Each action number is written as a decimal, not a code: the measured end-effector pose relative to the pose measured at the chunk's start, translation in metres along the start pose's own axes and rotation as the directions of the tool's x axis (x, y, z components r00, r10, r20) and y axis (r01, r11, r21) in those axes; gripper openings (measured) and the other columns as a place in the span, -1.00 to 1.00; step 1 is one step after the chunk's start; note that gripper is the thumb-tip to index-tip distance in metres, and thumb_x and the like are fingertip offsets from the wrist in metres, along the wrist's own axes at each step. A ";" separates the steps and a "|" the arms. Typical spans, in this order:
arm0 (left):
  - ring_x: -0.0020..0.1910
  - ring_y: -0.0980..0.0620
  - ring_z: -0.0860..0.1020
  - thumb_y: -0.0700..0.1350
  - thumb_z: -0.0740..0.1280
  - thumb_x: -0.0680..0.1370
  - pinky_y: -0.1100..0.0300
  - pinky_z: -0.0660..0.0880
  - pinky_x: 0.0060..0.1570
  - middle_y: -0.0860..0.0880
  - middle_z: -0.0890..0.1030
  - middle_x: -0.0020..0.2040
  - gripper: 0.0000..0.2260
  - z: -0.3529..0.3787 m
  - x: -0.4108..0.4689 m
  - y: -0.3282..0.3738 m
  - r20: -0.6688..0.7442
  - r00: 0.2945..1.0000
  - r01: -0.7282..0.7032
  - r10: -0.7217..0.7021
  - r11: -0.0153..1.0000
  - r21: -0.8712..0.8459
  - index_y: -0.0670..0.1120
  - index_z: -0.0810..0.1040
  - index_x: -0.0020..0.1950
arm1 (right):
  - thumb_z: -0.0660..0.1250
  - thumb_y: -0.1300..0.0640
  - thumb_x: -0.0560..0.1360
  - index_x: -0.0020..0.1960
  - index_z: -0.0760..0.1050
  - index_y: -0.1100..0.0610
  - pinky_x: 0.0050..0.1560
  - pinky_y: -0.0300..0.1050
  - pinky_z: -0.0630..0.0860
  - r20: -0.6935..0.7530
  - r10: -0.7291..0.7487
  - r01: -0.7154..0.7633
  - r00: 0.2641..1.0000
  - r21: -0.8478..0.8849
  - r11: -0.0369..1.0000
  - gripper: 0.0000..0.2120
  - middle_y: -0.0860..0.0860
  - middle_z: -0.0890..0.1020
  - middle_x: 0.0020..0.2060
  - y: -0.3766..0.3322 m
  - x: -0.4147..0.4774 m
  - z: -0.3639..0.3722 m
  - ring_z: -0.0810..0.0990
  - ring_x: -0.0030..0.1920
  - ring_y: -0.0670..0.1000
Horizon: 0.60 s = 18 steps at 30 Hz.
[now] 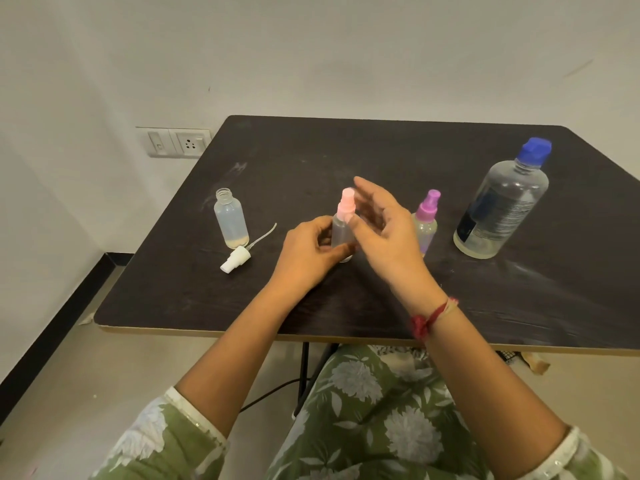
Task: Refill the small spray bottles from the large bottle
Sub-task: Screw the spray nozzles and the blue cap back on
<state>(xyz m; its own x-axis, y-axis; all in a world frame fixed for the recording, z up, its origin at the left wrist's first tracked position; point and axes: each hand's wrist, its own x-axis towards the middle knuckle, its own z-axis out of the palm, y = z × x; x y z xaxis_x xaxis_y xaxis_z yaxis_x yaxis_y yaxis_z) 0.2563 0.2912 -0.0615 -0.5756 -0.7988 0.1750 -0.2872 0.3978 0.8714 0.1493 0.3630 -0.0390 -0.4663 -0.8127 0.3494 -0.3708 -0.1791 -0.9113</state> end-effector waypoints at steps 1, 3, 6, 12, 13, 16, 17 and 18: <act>-0.06 0.17 0.61 -0.08 0.46 0.45 0.22 0.56 0.01 0.02 0.66 -0.01 -0.72 0.000 0.000 0.000 0.002 1.000 0.002 -0.002 1.000 0.001 -0.08 0.58 0.14 | 0.32 0.25 0.53 0.38 0.39 0.13 0.24 -0.23 0.47 0.021 -0.008 0.008 1.000 -0.007 1.000 -0.57 0.02 0.55 0.25 0.000 0.002 0.001 0.52 0.25 -0.10; -0.04 0.15 0.61 -0.08 0.46 0.46 0.18 0.57 0.04 0.01 0.66 0.01 -0.70 0.000 0.000 -0.001 0.003 1.000 0.007 -0.007 1.000 0.013 -0.09 0.58 0.17 | 0.35 0.27 0.50 0.29 0.48 0.13 0.15 -0.27 0.52 0.001 -0.033 0.033 0.999 -0.016 0.999 -0.63 -0.02 0.61 0.14 0.001 0.002 0.003 0.57 0.16 -0.14; -0.02 0.14 0.61 -0.08 0.47 0.45 0.19 0.56 0.04 0.02 0.65 0.02 -0.67 0.000 0.000 -0.001 0.001 1.000 0.003 -0.003 1.000 0.027 -0.07 0.57 0.20 | 0.48 0.24 0.39 0.11 0.54 0.05 -0.02 -0.27 0.57 -0.077 -0.019 0.019 0.997 0.001 1.000 -0.68 -0.07 0.63 -0.05 0.001 0.005 0.004 0.63 -0.01 -0.13; -0.08 0.14 0.60 -0.15 0.45 0.45 0.22 0.54 -0.02 0.05 0.64 -0.09 -0.77 -0.001 -0.002 0.001 -0.007 1.000 -0.009 0.010 1.000 0.027 -0.02 0.58 0.09 | 0.49 0.07 0.39 0.31 0.41 -0.05 0.15 -0.29 0.49 0.051 -0.026 0.032 0.998 -0.118 0.993 -0.47 -0.05 0.51 0.19 0.000 0.006 0.006 0.50 0.14 -0.20; -0.08 0.12 0.61 -0.17 0.44 0.45 0.20 0.55 -0.03 0.02 0.66 -0.09 -0.77 -0.001 -0.002 0.001 -0.010 1.000 -0.018 0.018 0.999 0.030 -0.04 0.59 0.09 | 0.44 0.09 0.44 0.37 0.36 -0.04 0.25 -0.22 0.45 0.101 -0.030 0.039 0.994 -0.091 0.995 -0.46 -0.05 0.49 0.25 0.001 0.004 0.006 0.47 0.23 -0.19; -0.10 0.16 0.62 -0.17 0.44 0.45 0.24 0.56 -0.03 0.01 0.67 -0.08 -0.78 -0.001 -0.001 0.000 -0.010 1.000 -0.014 0.014 1.000 0.004 -0.08 0.60 0.09 | 0.29 0.22 0.53 0.40 0.34 0.07 0.32 -0.14 0.41 0.091 -0.040 0.037 0.995 0.040 0.999 -0.55 0.00 0.50 0.30 0.006 -0.005 0.004 0.45 0.32 -0.11; -0.09 0.19 0.62 -0.15 0.45 0.45 0.26 0.56 -0.02 0.02 0.67 -0.07 -0.77 0.000 -0.001 0.000 -0.010 1.000 -0.012 0.012 1.000 0.000 -0.07 0.60 0.10 | 0.26 0.27 0.55 0.38 0.37 0.10 0.29 -0.19 0.43 0.064 -0.035 0.031 0.997 0.069 0.997 -0.59 0.00 0.51 0.28 0.005 -0.007 0.003 0.48 0.29 -0.11; -0.09 0.21 0.62 -0.13 0.46 0.45 0.27 0.56 -0.02 0.03 0.67 -0.05 -0.76 0.001 -0.001 -0.001 -0.013 1.000 -0.012 0.012 1.000 0.003 -0.06 0.60 0.11 | 0.25 0.32 0.55 0.34 0.41 0.13 0.25 -0.25 0.45 0.036 -0.036 0.033 0.999 0.088 0.996 -0.62 0.00 0.54 0.23 0.005 -0.009 0.003 0.50 0.26 -0.12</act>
<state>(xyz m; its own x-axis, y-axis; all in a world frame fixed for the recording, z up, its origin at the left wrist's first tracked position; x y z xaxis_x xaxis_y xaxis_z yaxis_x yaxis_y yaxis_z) 0.2564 0.2917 -0.0630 -0.5690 -0.7998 0.1915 -0.2826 0.4088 0.8678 0.1539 0.3678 -0.0473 -0.4230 -0.8254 0.3738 -0.3139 -0.2535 -0.9150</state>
